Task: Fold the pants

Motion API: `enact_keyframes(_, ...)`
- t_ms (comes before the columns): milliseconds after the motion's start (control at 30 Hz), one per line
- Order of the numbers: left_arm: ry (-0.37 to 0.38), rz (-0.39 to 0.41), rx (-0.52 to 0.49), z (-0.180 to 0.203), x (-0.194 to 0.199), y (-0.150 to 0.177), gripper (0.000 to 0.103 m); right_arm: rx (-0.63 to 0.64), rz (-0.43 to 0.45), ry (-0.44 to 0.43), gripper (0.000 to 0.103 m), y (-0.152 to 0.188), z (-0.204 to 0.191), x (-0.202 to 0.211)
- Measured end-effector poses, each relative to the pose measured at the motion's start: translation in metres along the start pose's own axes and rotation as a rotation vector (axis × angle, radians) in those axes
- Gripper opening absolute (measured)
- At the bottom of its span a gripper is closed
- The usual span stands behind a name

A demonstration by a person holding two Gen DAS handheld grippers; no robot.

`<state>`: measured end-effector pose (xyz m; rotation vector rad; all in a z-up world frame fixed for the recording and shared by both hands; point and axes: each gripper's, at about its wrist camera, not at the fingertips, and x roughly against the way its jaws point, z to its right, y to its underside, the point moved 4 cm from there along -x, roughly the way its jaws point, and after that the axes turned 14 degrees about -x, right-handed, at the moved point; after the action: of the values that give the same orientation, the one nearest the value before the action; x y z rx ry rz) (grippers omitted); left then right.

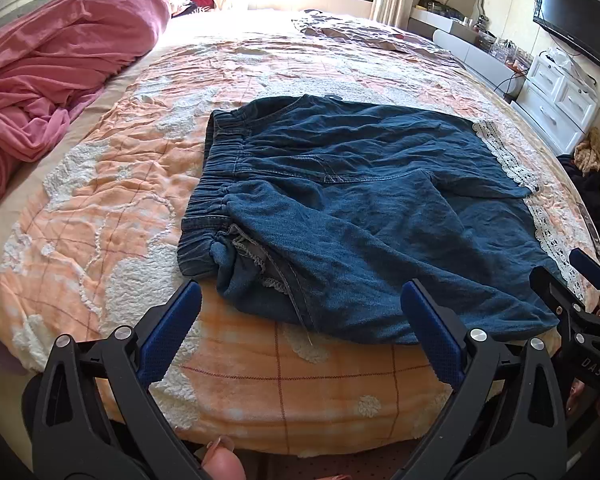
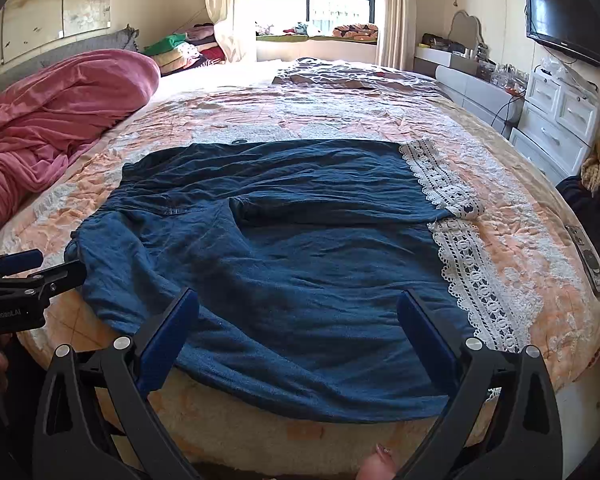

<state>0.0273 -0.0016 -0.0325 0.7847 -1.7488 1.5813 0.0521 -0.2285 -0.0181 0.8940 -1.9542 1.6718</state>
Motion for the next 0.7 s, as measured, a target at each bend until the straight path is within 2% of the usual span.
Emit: enact_keyframes(700, -0.009, 0.001, -0.001, -0.0041, 0.0015, -0.0013, 0.094, 0.001, 0.0, 0.001, 0.099, -0.0001, -0.0013, -0.0004)
